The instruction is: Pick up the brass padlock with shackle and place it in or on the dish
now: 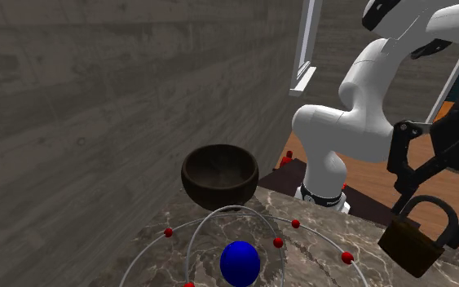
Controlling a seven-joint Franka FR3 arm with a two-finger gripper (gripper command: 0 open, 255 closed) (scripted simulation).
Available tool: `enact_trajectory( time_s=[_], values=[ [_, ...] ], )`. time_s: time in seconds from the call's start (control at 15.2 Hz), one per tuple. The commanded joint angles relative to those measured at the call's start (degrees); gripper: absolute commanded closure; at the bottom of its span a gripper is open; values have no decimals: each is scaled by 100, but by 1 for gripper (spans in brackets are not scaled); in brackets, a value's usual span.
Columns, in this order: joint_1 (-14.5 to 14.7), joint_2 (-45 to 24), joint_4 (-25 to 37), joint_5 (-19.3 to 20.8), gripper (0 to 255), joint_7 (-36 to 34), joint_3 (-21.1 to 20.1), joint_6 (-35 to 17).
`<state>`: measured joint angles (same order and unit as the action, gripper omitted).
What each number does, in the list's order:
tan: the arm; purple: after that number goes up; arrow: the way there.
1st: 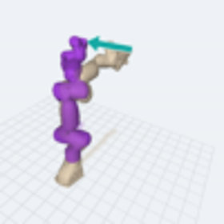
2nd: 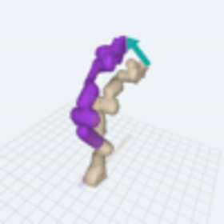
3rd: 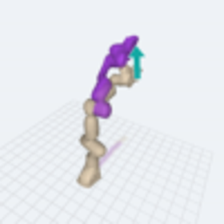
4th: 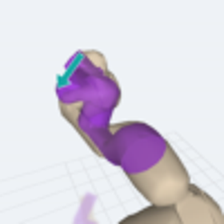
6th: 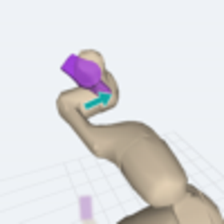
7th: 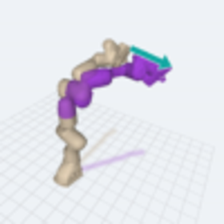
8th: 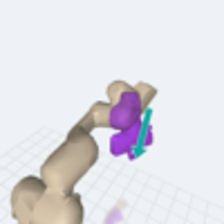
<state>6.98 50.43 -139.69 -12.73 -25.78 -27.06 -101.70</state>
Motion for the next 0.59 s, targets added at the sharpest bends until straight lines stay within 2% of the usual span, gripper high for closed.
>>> enact_trajectory(
  time_s=[0.0,0.53],
  values=[
    [-19,-24,165,32,255,0,32,143],
    [-104,-167,791,155,255,20,149,627]
  ],
)
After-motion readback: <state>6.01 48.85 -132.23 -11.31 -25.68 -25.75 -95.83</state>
